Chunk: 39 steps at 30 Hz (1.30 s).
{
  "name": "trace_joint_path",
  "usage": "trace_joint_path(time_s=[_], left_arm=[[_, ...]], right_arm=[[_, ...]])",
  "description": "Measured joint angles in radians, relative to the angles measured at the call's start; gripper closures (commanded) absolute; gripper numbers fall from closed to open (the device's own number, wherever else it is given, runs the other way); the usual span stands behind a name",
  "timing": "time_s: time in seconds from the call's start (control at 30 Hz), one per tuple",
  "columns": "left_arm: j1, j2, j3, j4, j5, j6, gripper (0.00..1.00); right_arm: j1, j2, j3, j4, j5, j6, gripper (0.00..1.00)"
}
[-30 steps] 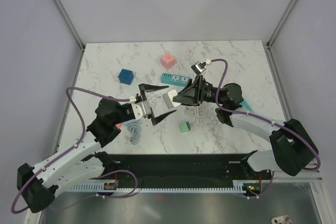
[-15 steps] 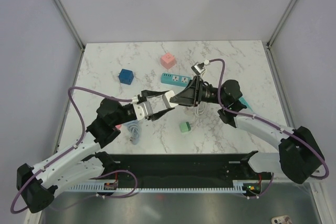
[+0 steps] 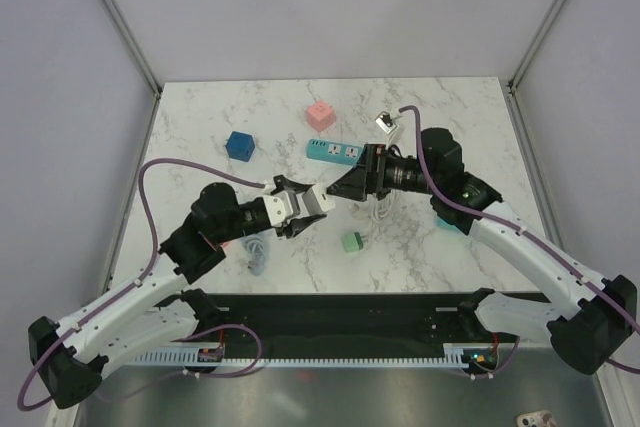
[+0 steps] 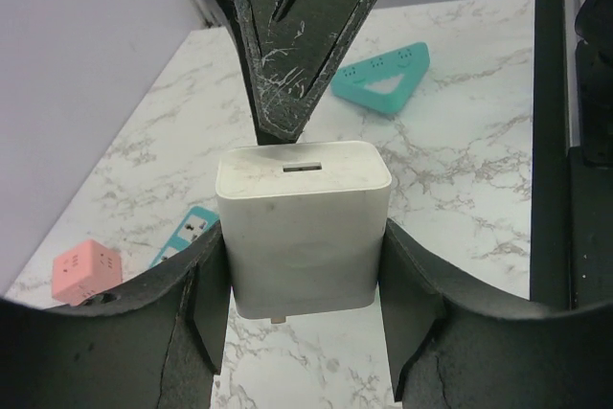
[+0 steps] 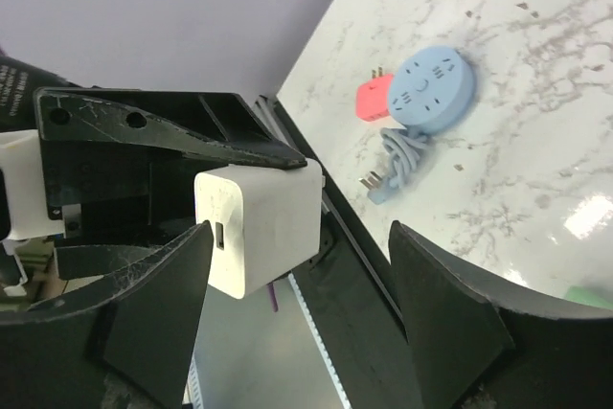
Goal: Insert the plug
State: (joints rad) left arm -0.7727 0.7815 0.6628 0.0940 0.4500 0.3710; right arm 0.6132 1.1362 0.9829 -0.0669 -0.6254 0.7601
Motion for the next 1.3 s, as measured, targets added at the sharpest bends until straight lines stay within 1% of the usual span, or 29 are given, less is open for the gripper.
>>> trace_joint_path(time_s=[0.1, 0.2, 0.43, 0.57, 0.63, 0.73, 0.77, 0.8, 0.83, 0.87, 0.93, 0.97, 1.17, 1.23, 1.3], left_arm=[[0.0, 0.021, 0.025, -0.048, -0.022, 0.0, 0.98], [0.0, 0.037, 0.043, -0.079, -0.053, -0.001, 0.98], [0.0, 0.068, 0.05, -0.113, -0.066, -0.002, 0.98], [0.0, 0.073, 0.051, -0.121, -0.066, -0.003, 0.98], [0.0, 0.074, 0.052, -0.122, -0.067, -0.004, 0.98], [0.0, 0.079, 0.053, -0.135, -0.078, -0.006, 0.98], [0.0, 0.082, 0.053, -0.137, -0.08, -0.01, 0.98], [0.0, 0.089, 0.053, -0.14, -0.085, -0.012, 0.97], [0.0, 0.094, 0.053, -0.145, -0.088, -0.012, 0.93], [0.0, 0.098, 0.053, -0.147, -0.09, -0.012, 0.77], [0.0, 0.11, 0.053, -0.145, -0.094, -0.015, 0.62], [0.0, 0.115, 0.054, -0.145, -0.095, -0.018, 0.01], [0.0, 0.121, 0.092, -0.13, -0.119, -0.084, 0.0], [0.0, 0.127, 0.109, -0.122, -0.142, -0.122, 0.0], [0.0, 0.145, 0.132, -0.122, -0.179, -0.159, 0.0]], right_arm=[[0.008, 0.003, 0.037, -0.093, 0.046, -0.051, 0.23], [0.033, 0.013, 0.087, -0.17, 0.109, -0.093, 0.23], [0.134, 0.077, 0.171, -0.253, 0.205, -0.158, 0.25], [0.177, 0.115, 0.206, -0.294, 0.266, -0.188, 0.34], [0.195, 0.13, 0.22, -0.32, 0.301, -0.205, 0.41], [0.222, 0.15, 0.237, -0.344, 0.338, -0.217, 0.49], [0.227, 0.155, 0.241, -0.351, 0.349, -0.223, 0.58], [0.233, 0.162, 0.245, -0.359, 0.359, -0.23, 0.65], [0.239, 0.167, 0.248, -0.369, 0.373, -0.23, 0.73], [0.241, 0.171, 0.249, -0.375, 0.381, -0.225, 0.88], [0.241, 0.175, 0.249, -0.379, 0.393, -0.223, 1.0], [0.241, 0.175, 0.249, -0.381, 0.399, -0.224, 1.0], [0.23, 0.174, 0.248, -0.433, 0.499, -0.267, 1.0], [0.198, 0.171, 0.238, -0.445, 0.53, -0.274, 1.0], [0.139, 0.16, 0.212, -0.454, 0.556, -0.279, 1.0]])
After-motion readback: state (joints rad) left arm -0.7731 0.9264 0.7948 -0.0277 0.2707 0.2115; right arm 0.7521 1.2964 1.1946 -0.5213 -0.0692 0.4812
